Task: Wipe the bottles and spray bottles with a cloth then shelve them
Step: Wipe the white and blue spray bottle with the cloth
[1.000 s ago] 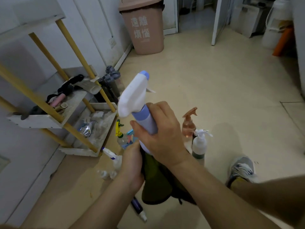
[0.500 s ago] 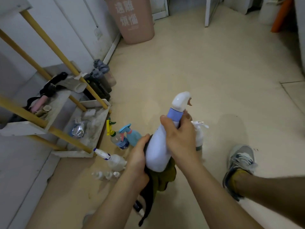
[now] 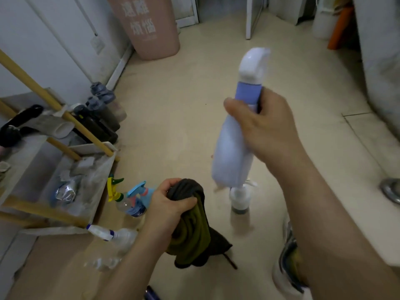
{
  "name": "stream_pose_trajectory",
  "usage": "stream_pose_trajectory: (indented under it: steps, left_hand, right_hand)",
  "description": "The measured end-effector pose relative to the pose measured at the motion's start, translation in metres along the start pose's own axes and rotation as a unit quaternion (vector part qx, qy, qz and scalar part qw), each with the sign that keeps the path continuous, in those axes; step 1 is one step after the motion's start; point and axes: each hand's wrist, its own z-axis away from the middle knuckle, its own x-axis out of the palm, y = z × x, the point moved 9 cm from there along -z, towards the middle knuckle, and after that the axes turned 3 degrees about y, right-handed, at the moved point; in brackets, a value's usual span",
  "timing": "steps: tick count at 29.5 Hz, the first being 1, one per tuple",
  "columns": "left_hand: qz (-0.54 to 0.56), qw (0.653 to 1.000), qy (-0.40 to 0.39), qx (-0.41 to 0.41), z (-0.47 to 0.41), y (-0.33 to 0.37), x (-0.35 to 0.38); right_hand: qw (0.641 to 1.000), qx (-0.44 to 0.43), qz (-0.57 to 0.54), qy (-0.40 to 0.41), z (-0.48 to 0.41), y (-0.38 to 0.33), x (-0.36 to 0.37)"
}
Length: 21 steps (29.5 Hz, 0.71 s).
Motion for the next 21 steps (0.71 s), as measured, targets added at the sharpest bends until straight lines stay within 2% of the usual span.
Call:
stream_pose_trajectory:
  steps: [3, 6, 12, 17, 21]
  left_hand:
    - [0.017, 0.999, 0.032, -0.014, -0.023, -0.01, 0.009]
    - [0.007, 0.998, 0.057, -0.026, -0.046, -0.018, 0.026]
    - [-0.047, 0.997, 0.045, -0.047, -0.085, -0.044, 0.058]
    - [-0.084, 0.995, 0.008, -0.056, -0.095, -0.076, 0.066]
    - [-0.104, 0.993, 0.018, -0.06, -0.094, -0.094, 0.064]
  right_hand:
    - [0.997, -0.022, 0.05, 0.052, -0.035, 0.022, -0.024]
    - [0.99, 0.018, 0.124, 0.062, -0.06, 0.082, -0.033]
    - [0.973, 0.145, 0.175, 0.042, -0.061, 0.218, -0.034]
    - [0.962, 0.154, 0.224, 0.013, -0.04, 0.298, -0.01]
    - [0.954, 0.177, 0.237, -0.047, -0.004, 0.346, 0.003]
